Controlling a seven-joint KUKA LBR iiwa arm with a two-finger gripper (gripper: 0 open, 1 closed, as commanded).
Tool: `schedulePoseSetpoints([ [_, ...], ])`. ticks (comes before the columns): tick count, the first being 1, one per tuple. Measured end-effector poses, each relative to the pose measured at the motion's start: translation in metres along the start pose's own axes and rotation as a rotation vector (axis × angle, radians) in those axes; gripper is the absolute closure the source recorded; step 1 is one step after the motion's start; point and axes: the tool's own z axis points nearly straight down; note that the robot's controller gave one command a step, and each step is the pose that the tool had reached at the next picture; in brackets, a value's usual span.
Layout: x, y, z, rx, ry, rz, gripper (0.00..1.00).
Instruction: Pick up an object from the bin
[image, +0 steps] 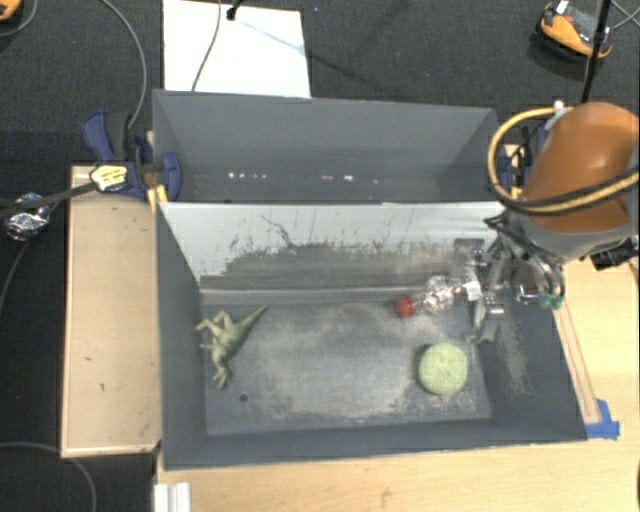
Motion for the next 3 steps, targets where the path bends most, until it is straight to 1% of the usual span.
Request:
schedulePoseSetpoints([
  [1,-0.001,0.0,-0.005,0.001,-0.008,-0.002,0.0],
  [2,0.011,-0.016,0.041,0.001,-0.011,-0.08,0.0],
  [3,0.019,-0.034,0.093,0.001,-0.011,-0.028,0.0],
])
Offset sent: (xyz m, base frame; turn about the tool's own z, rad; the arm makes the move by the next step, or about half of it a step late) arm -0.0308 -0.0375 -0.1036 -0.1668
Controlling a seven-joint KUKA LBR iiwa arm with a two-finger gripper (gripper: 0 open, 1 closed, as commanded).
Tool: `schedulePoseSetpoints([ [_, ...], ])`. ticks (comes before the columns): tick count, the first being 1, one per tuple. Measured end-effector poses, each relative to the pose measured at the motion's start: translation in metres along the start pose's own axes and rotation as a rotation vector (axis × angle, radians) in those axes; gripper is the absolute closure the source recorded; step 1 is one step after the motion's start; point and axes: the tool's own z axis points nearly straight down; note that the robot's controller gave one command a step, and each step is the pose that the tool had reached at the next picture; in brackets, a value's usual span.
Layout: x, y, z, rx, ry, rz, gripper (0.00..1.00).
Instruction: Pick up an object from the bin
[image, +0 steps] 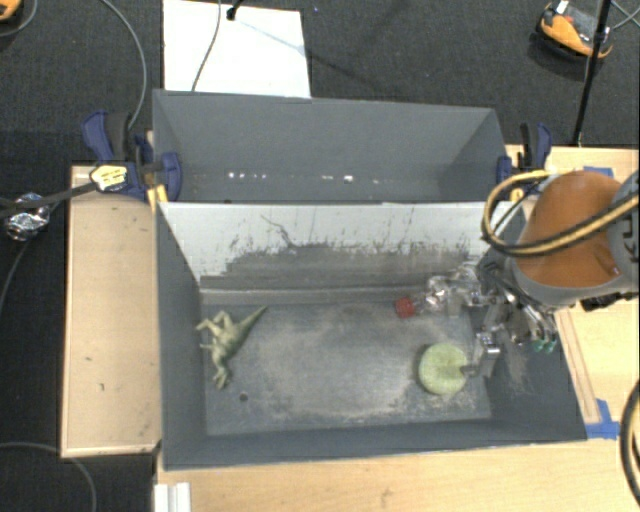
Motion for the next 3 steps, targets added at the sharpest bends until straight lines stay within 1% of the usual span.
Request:
schedulePoseSetpoints([
  [1,0.017,0.007,0.026,0.0,0.003,0.096,0.0],
  [2,0.019,0.015,0.034,0.0,0.0,-0.172,0.0],
  [3,0.021,0.021,0.038,0.0,0.006,-0.128,1.0],
])
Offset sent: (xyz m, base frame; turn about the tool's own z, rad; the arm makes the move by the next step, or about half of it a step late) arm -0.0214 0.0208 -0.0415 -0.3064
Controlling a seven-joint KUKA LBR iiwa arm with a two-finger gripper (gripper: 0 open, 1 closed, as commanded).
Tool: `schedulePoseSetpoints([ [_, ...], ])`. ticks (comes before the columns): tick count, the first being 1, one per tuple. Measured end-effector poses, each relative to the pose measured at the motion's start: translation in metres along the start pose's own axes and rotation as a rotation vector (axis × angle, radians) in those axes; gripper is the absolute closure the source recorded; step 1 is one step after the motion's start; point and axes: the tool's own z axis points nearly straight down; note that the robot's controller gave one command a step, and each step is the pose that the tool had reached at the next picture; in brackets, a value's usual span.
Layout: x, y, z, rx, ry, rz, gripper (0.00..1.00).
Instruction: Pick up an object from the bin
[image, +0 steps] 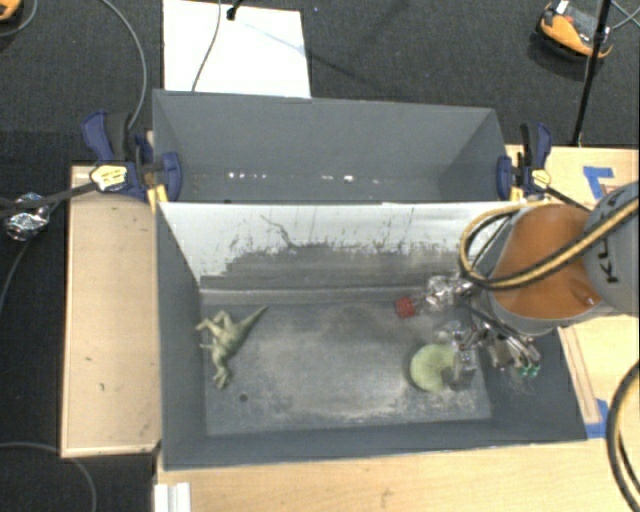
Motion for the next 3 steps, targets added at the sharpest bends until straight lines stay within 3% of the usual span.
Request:
schedulePoseSetpoints([
  [2,0.0,0.0,0.0,0.0,0.0,-0.004,1.0],
  [3,0.009,-0.009,-0.096,0.001,-0.003,0.035,1.0],
])
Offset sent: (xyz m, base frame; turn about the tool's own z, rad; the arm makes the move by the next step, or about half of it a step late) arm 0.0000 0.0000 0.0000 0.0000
